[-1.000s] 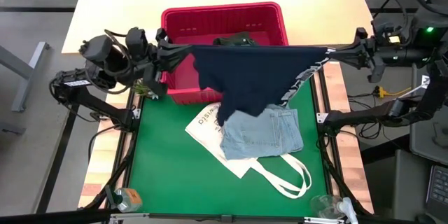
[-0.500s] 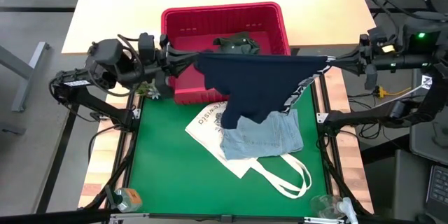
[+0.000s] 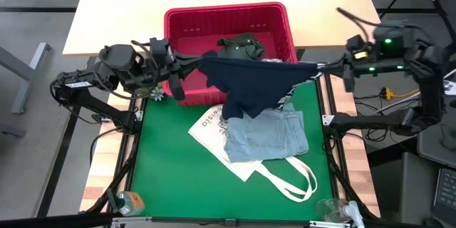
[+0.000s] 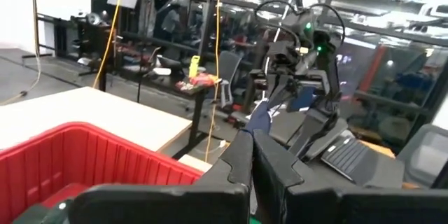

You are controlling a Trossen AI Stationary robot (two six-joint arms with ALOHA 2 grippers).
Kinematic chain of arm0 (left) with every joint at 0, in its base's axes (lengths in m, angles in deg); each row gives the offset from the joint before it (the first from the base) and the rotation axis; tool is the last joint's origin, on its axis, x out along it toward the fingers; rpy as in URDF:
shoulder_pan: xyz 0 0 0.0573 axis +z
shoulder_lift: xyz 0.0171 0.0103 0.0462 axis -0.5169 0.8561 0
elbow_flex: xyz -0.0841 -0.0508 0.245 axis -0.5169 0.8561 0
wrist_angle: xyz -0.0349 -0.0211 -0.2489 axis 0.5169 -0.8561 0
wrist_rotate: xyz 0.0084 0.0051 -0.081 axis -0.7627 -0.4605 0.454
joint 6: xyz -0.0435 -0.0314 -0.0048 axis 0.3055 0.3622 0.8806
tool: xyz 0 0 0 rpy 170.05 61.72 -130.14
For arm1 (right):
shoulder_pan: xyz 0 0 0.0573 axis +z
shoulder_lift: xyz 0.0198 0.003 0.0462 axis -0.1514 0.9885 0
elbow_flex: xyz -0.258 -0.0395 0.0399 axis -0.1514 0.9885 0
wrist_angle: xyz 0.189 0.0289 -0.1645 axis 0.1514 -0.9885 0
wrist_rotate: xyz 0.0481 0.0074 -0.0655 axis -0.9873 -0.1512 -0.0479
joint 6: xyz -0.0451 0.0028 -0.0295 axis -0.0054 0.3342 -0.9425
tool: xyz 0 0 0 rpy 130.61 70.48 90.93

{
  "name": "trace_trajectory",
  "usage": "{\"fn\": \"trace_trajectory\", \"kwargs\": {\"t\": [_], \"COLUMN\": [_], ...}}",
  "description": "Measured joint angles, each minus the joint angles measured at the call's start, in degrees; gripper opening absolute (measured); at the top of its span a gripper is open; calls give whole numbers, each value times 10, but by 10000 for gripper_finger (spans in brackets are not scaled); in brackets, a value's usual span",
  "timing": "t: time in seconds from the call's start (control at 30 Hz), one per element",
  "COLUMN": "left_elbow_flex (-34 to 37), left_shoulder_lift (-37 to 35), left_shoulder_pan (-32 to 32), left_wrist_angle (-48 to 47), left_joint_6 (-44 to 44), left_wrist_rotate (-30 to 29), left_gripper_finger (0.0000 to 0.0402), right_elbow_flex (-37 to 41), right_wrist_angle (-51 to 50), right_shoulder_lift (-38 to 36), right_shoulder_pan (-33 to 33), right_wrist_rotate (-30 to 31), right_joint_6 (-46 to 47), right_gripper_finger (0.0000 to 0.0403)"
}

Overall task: Fold laundry
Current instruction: Fold the dark blue boxer

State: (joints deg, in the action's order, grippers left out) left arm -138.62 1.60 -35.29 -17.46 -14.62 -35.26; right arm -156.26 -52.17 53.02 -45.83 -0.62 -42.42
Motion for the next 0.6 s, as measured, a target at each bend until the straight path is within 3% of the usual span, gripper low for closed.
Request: {"fn": "trace_trajectory", "kwargs": {"t": [0.1, 0.3, 0.43, 0.6], "left_elbow_flex": [0, 0, 0, 0], "left_shoulder_lift": [0, 15, 41, 76], "left_shoulder_pan": [0, 0, -1, -2], "left_wrist_angle": [-10, -64, -70, -74], "left_joint_6": [0, 35, 45, 45], "left_wrist_rotate": [0, 5, 17, 74], "left_gripper_finger": [0, 0, 0, 0], "right_elbow_flex": [39, 72, 73, 73], "right_wrist_angle": [8, -39, -50, -51], "right_shoulder_lift": [-7, -18, -15, -25], "right_shoulder_pan": [0, 0, 0, 0], "right_wrist_rotate": [27, 185, 209, 201], "right_joint_6": [-10, -24, -24, -23], "right_gripper_finger": [3, 3, 3, 3]}}
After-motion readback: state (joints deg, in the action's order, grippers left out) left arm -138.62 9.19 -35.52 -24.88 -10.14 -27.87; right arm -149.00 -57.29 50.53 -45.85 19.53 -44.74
